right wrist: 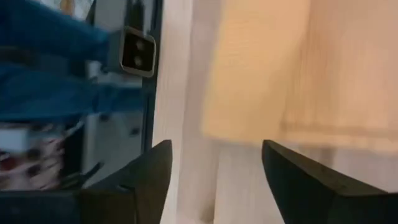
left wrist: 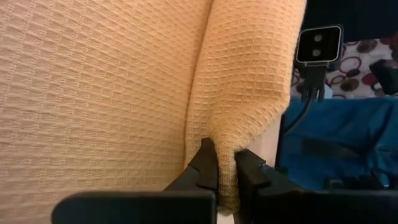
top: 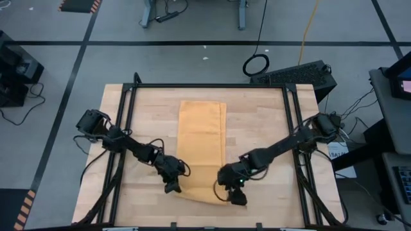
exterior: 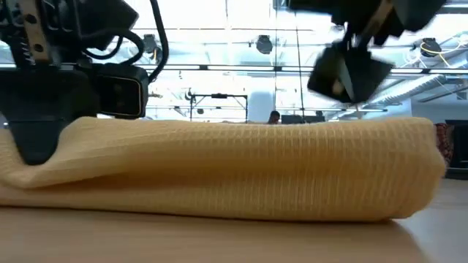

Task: Roll towel
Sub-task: Roll the yellow towel

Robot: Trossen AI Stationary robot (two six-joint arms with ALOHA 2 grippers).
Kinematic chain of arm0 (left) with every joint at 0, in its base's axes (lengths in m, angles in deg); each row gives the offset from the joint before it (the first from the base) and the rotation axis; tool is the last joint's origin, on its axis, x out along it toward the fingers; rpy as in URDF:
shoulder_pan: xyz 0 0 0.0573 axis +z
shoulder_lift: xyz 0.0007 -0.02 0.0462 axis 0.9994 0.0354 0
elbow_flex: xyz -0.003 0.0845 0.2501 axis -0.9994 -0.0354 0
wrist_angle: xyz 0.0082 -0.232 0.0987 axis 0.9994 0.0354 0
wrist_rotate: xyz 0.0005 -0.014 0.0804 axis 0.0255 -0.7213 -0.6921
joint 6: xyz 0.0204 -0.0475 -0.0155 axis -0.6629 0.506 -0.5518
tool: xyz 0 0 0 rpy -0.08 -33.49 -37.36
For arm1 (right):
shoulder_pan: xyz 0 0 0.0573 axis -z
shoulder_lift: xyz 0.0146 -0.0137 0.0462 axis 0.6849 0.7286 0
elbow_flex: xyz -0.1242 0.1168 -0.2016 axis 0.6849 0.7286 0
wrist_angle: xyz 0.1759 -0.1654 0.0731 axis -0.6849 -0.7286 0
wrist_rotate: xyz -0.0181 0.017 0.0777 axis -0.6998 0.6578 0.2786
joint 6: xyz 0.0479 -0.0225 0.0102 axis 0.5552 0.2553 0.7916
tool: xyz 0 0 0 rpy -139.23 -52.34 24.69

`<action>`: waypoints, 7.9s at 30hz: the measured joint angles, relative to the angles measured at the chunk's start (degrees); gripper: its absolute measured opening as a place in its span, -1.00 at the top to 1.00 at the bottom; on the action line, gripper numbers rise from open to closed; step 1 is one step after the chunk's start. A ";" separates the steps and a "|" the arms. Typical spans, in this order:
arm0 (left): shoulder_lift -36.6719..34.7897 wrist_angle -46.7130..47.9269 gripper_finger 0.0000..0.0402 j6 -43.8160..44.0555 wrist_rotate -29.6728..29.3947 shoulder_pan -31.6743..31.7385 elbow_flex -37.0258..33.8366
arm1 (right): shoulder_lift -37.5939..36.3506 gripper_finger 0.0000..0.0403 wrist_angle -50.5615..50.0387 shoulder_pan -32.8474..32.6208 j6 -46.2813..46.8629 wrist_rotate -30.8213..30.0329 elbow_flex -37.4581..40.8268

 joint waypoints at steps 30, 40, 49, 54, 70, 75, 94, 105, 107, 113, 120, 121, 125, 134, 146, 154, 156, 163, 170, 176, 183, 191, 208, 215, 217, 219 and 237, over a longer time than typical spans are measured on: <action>0.02 4.52 0.93 3.04 -1.62 0.96 0.03 | 12.04 -0.87 17.16 -15.08 -4.23 -46.85 -0.04; 0.04 4.48 0.93 3.12 -1.73 0.96 0.00 | 12.69 -0.39 16.51 -13.61 -3.97 -48.14 -0.04; 0.04 4.26 0.91 4.77 -1.74 0.92 -0.02 | 12.69 0.53 16.61 -12.66 3.03 -42.98 -0.04; 0.07 4.33 0.74 6.74 -1.72 0.91 -0.04 | 12.67 0.92 16.38 -10.72 8.33 -38.25 -0.04; -14.45 18.52 -0.43 -3.41 3.13 0.31 -0.24 | 12.65 0.97 16.25 -3.75 11.11 -27.87 -0.04; -20.89 20.10 -0.50 -6.52 -6.77 -3.26 -0.22 | 12.65 0.96 16.21 -1.89 11.17 -24.65 -0.04; -17.80 14.43 -0.51 -22.85 -43.70 -20.14 -0.04 | 12.62 0.96 14.63 4.19 10.99 -13.24 -0.07; -10.28 14.03 -0.49 -22.48 -47.35 -19.58 -0.04 | 12.89 0.96 14.59 5.75 11.07 -10.16 -0.07; -9.44 14.24 -0.44 -20.13 -47.05 -19.37 -0.04 | 12.89 0.96 14.58 5.79 11.07 -10.19 -0.07; -9.18 15.95 0.14 -7.11 -42.99 -16.79 -0.04 | 12.91 0.96 14.48 5.79 10.57 -10.35 -0.07; -9.35 13.62 0.92 -5.84 -31.31 -12.14 -0.02 | 11.43 0.77 12.08 5.79 8.98 -7.99 -0.07; -9.35 13.60 0.91 -4.94 -29.01 -11.22 -0.02 | 10.44 0.71 10.20 5.79 8.58 -7.74 -0.07; -9.35 14.73 0.88 -1.35 -22.62 -7.79 0.00 | 5.93 0.43 2.71 5.54 7.33 -7.66 -0.07; -9.40 21.13 0.88 3.06 -20.27 -3.18 0.00 | 0.99 -0.18 6.93 -3.27 0.76 -23.88 -0.07; -9.42 22.37 0.57 3.06 -20.08 -2.85 0.07 | 7.67 -0.68 14.69 -7.63 0.95 -41.38 -0.09; -9.51 23.17 0.34 3.55 -19.42 -2.85 0.15 | 10.13 -0.69 15.04 -6.32 0.71 -41.99 -0.09; -9.51 23.21 0.32 3.54 -19.46 -2.85 0.15 | 10.23 -0.69 15.00 -5.80 0.97 -40.89 -0.09; -11.26 24.40 0.32 2.68 -18.44 -1.51 -0.04 | 11.95 -0.69 14.99 -4.30 1.62 -35.94 -0.09; -17.03 24.92 0.32 -0.95 -17.60 0.21 -0.07 | 12.21 -0.69 14.74 -3.50 2.04 -35.61 -0.07; -24.29 29.92 0.32 -8.29 -17.59 1.56 -0.07 | 12.22 -0.69 14.43 -2.57 1.96 -34.05 -0.07; -32.83 29.50 0.32 -17.53 -24.48 -1.64 0.86 | 12.23 -0.69 14.41 -1.91 1.85 -32.65 -0.07; -30.68 29.82 0.08 -29.58 -27.37 -8.72 1.56 | 12.22 -0.69 13.59 -1.20 1.84 -29.58 -0.04; -13.62 25.78 -0.83 -40.60 -42.16 -16.30 1.55 | 12.21 -0.28 13.34 -0.37 3.30 -27.99 -0.04; -8.14 25.69 -0.82 -34.65 -46.19 -16.40 1.55 | 12.21 -0.04 13.41 -0.38 3.22 -28.10 -0.04; -8.00 25.58 -0.76 -32.48 -47.14 -16.02 1.55 | 12.21 0.02 13.41 -0.38 3.22 -28.10 -0.04; -8.02 25.49 -0.63 -29.82 -47.18 -15.50 1.55 | 12.22 0.06 13.45 -0.38 3.14 -28.12 -0.04; -14.44 24.61 0.89 -22.49 -19.88 -7.49 1.57 | 11.04 0.81 15.07 0.79 4.63 -17.49 -0.04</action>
